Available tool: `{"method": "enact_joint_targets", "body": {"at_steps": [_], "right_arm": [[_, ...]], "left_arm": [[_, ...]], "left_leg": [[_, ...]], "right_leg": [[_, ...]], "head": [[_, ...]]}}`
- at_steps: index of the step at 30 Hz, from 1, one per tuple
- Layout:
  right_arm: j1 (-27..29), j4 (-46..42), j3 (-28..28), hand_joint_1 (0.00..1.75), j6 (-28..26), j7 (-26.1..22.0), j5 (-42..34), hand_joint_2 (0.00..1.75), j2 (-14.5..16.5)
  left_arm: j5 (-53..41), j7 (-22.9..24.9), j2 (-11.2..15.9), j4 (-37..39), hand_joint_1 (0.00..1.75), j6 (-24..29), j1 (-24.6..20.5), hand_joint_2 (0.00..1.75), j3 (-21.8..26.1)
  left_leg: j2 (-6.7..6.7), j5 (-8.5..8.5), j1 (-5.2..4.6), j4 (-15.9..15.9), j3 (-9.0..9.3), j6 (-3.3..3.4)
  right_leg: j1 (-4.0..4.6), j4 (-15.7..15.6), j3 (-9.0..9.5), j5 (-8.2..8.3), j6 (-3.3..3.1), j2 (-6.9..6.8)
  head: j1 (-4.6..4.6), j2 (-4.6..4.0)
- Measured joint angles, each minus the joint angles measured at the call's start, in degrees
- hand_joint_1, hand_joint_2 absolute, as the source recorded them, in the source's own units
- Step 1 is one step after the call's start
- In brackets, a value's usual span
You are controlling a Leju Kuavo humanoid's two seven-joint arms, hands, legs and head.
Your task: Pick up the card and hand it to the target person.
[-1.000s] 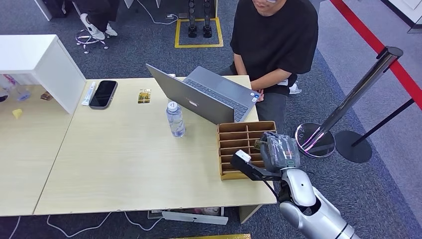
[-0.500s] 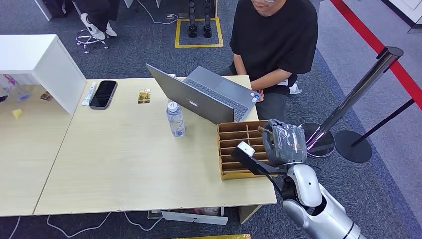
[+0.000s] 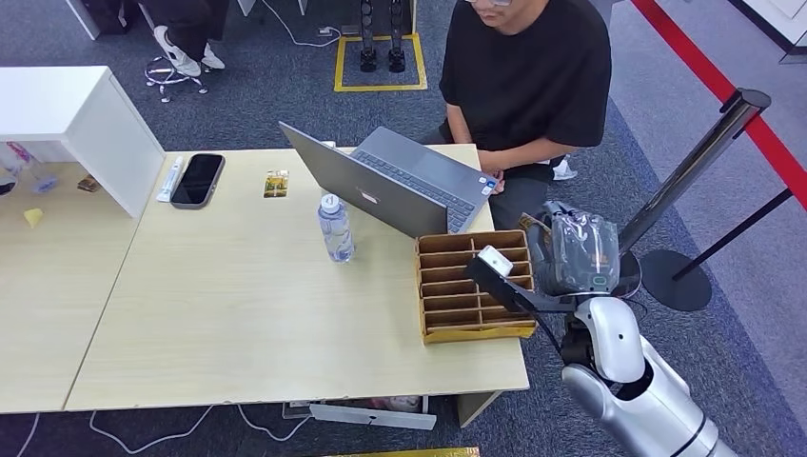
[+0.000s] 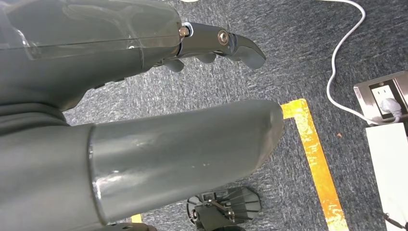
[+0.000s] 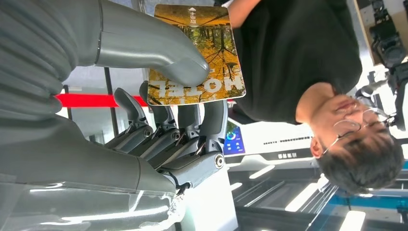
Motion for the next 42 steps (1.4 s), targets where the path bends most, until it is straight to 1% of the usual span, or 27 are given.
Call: {"method": "enact_joint_targets", "body": {"at_steps": [13,33,38,39,41,42], "right_arm": [[-0.93,2.3,-2.35,1.46,-1.28,0.29,0.67,1.75,-1.92],[-0.1,9.75,-2.45,1.39,-2.67,0.37,2.01,1.75,-2.34],[-0.05,11.36,-2.44,1.34,-2.39,0.29,2.64,1.75,-2.33],[-0.03,11.62,-2.44,1.31,-2.27,0.29,2.85,1.75,-2.33],[0.06,12.13,-2.44,0.99,-2.12,0.29,3.11,1.75,-2.33],[0.08,12.24,-2.44,0.88,-2.1,0.29,3.16,1.75,-2.33]], "left_arm": [[-1.09,0.87,-0.01,0.0,0.0,-0.22,-0.5,0.0,0.0],[-1.49,1.05,-0.04,0.0,0.0,-0.33,-0.75,0.0,-0.22],[-1.58,1.08,-0.04,0.0,0.0,-0.31,-0.78,0.0,-0.59],[-1.6,1.09,-0.04,0.0,0.0,-0.31,-0.78,0.0,-0.59],[-1.63,1.11,-0.04,0.0,0.0,-0.31,-0.78,0.0,-0.59],[-1.63,1.12,-0.04,0.0,0.0,-0.31,-0.78,0.0,-0.59]], "left_leg": [[0.0,0.0,0.0,0.0,-0.01,0.0],[0.0,0.0,0.0,0.0,-0.03,0.0],[0.0,0.0,0.0,0.0,-0.02,0.0],[0.0,0.0,0.0,0.0,-0.02,0.0],[0.0,0.0,0.0,0.0,-0.03,0.0],[0.0,0.0,0.0,0.0,-0.03,0.0]], "right_leg": [[0.0,0.0,0.0,0.0,0.0,0.0],[0.0,0.0,-0.03,0.0,0.0,-0.01],[0.0,0.0,-0.03,0.0,0.0,0.0],[0.0,0.0,-0.03,0.0,0.0,0.0],[0.0,0.0,-0.03,0.0,0.0,0.0],[0.0,0.0,-0.03,0.0,0.0,0.0]], "head": [[0.01,0.0],[-0.01,0.0],[0.0,0.0],[0.0,0.0],[0.0,0.0],[0.0,0.0]]}}
